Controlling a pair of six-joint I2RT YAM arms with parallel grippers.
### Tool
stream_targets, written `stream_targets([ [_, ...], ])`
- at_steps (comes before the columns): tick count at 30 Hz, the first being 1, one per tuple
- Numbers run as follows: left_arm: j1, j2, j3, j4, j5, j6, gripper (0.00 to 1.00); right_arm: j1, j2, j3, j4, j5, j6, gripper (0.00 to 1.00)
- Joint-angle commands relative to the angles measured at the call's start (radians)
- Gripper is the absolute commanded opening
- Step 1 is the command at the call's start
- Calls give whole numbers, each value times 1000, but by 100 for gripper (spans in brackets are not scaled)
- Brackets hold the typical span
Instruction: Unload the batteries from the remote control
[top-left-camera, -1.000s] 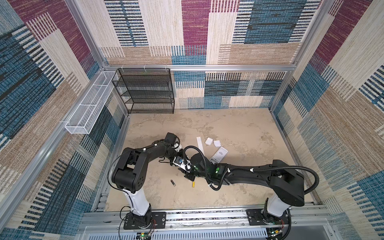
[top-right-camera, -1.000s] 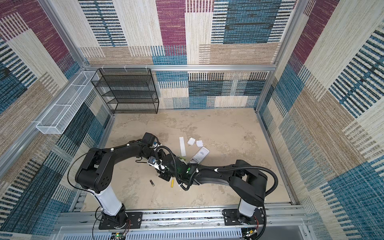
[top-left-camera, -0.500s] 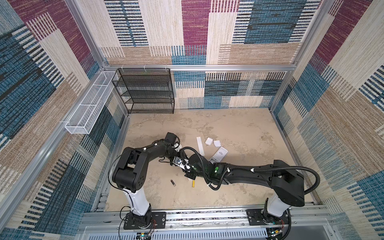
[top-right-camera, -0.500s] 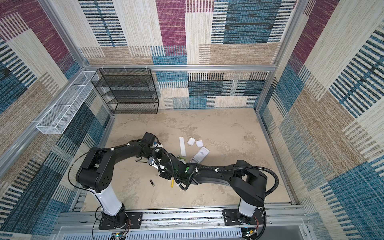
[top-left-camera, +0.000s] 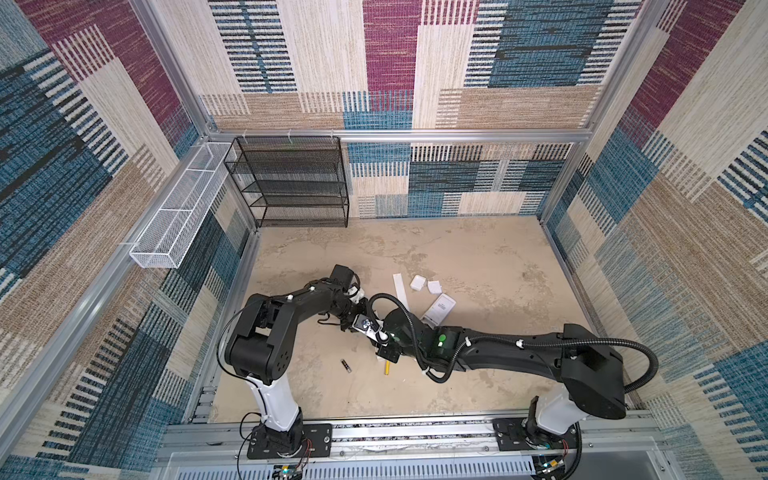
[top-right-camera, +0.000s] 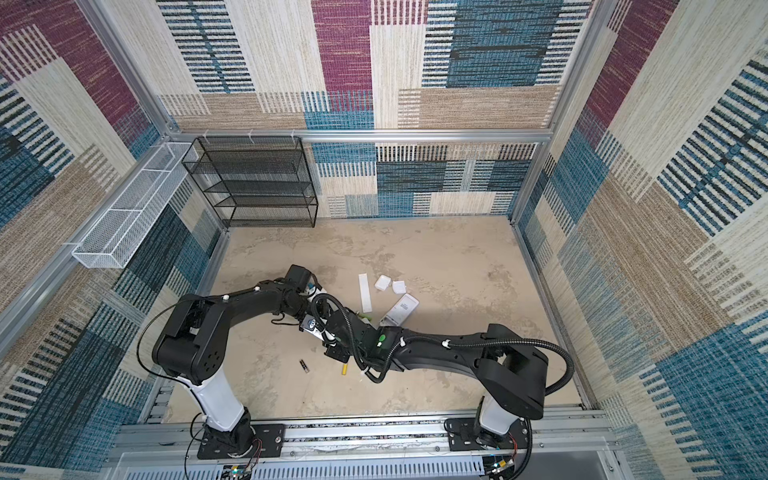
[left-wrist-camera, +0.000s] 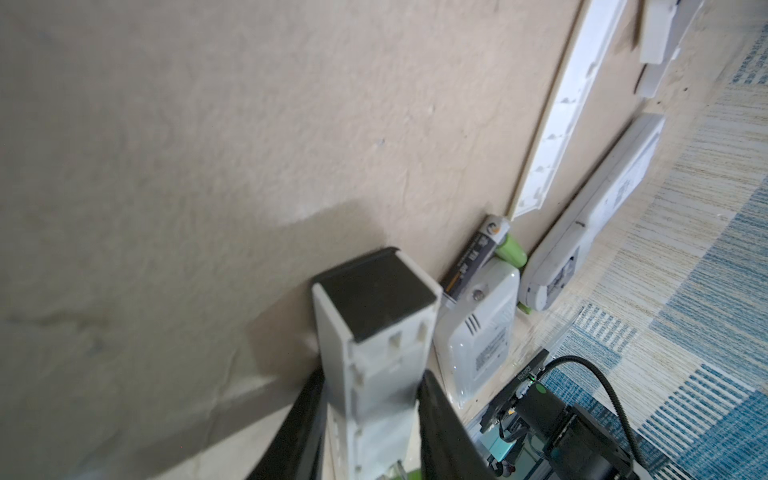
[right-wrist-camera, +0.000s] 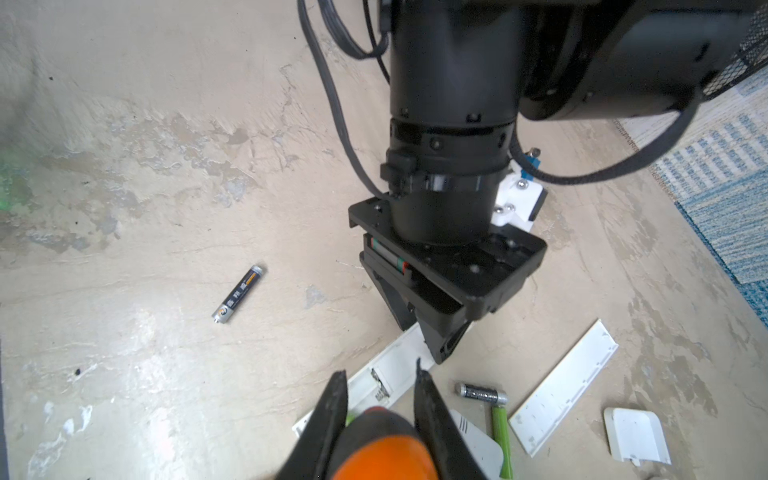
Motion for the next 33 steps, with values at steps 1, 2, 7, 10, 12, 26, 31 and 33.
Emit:
stream_targets([
  [1, -9, 57, -31, -224, -331, 15, 19, 0, -26, -13, -26, 27, 20, 0],
  [2, -10, 57, -31, -224, -331, 14, 18, -1, -31, -16, -31, 28, 24, 0],
  [7, -12, 58, -29, -225, -331, 13, 18, -1, -60, -39, -35, 15, 54, 0],
  [10, -14, 57, -30, -228, -332, 12, 18, 1, -79, -50, -39, 12, 71, 0],
  [12, -15, 57, -29, -228, -332, 10, 18, 0, -92, -55, -41, 17, 77, 0],
  [26, -22, 55, -15, -238, -331, 15, 17, -23, -148, -84, -63, 52, 183, 0],
  [31, -23, 28, 1, -250, -321, 15, 21, -117, -217, -93, -130, 31, 301, 0],
  [33, -24, 7, 11, -259, -317, 13, 25, -167, -246, -83, -180, 14, 346, 0],
])
